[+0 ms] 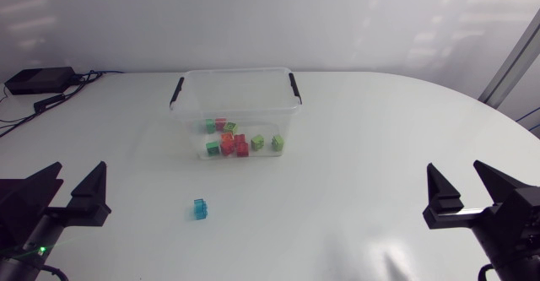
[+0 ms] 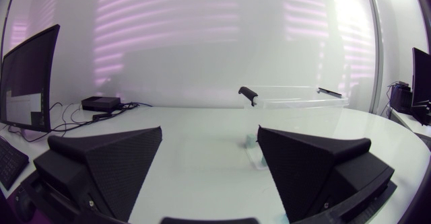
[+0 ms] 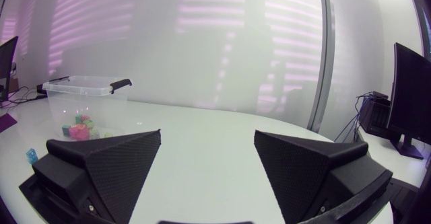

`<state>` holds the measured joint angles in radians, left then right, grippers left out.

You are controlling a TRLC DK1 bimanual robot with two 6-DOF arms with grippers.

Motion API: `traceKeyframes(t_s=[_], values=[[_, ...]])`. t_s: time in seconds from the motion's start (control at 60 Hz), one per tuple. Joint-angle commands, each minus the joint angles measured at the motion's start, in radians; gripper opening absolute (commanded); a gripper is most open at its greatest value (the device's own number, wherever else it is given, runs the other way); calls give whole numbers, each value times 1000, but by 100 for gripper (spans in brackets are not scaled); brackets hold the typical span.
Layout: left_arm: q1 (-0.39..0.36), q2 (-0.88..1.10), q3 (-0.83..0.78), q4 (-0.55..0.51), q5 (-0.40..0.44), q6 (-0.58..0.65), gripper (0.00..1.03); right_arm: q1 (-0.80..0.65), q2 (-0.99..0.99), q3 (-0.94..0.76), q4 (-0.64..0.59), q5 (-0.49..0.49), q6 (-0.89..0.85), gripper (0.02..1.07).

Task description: Place the duplo bricks in the container

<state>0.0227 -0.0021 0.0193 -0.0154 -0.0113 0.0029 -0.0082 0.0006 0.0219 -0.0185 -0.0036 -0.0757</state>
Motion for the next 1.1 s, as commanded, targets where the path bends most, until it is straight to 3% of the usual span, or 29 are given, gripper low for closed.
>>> traceKeyframes(t_s=[0.0, 0.35, 0.567, 0.717, 0.85, 0.95, 1.083], values=[[-6, -12, -18, 8, 1, 0, 99, 2, -5, -22, 9, -4, 2, 102], [-6, -13, -16, 34, 1, 2, 99, 2, -5, -22, 9, -6, 2, 102], [-3, 25, 162, -12, 1, 2, 96, 4, -5, -22, 9, -4, 2, 102], [-49, 286, 372, -74, 2, 2, 96, 2, -5, -22, 9, -6, 2, 102], [-46, 542, 519, -103, 2, 22, 96, 2, -5, -22, 9, -4, 2, 102], [-52, 766, 628, -193, 28, 40, 93, 2, -5, -22, 9, -4, 1, 102], [-76, 1036, 726, -308, 39, 155, 91, 4, -5, -22, 9, -4, 1, 102]])
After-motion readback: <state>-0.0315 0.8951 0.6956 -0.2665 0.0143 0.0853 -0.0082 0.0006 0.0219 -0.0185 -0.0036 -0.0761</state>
